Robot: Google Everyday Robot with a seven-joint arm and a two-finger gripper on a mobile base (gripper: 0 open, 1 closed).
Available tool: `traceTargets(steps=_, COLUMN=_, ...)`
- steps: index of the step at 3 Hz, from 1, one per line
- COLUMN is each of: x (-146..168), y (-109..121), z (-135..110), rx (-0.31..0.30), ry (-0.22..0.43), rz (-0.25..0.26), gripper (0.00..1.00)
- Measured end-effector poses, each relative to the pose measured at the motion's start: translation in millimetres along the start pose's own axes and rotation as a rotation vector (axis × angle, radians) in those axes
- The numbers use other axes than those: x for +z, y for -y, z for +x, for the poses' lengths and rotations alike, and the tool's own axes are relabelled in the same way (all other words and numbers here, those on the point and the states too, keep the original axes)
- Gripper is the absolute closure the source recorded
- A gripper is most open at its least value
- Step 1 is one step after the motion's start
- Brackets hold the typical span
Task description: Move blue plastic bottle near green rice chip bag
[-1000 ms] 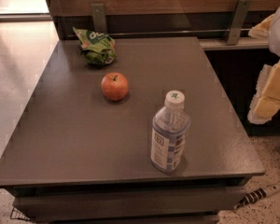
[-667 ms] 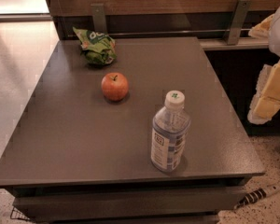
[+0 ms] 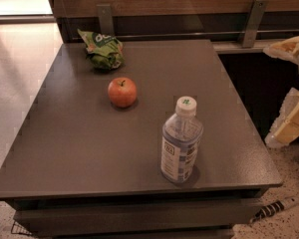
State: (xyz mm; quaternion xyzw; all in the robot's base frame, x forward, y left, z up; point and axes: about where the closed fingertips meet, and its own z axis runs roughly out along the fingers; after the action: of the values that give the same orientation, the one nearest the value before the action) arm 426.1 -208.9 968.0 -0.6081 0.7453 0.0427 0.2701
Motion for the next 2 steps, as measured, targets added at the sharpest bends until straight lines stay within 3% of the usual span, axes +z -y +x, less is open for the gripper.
traceTargets(steps=1, x=18, y=-13, z=-12, rx=-0.023, ry=0.17, rz=-0.023, gripper=0.0)
traceTargets(steps=2, x=49, y=-38, z=-47, rx=0.048, ry=0.458, rz=-0.101, gripper=0.0)
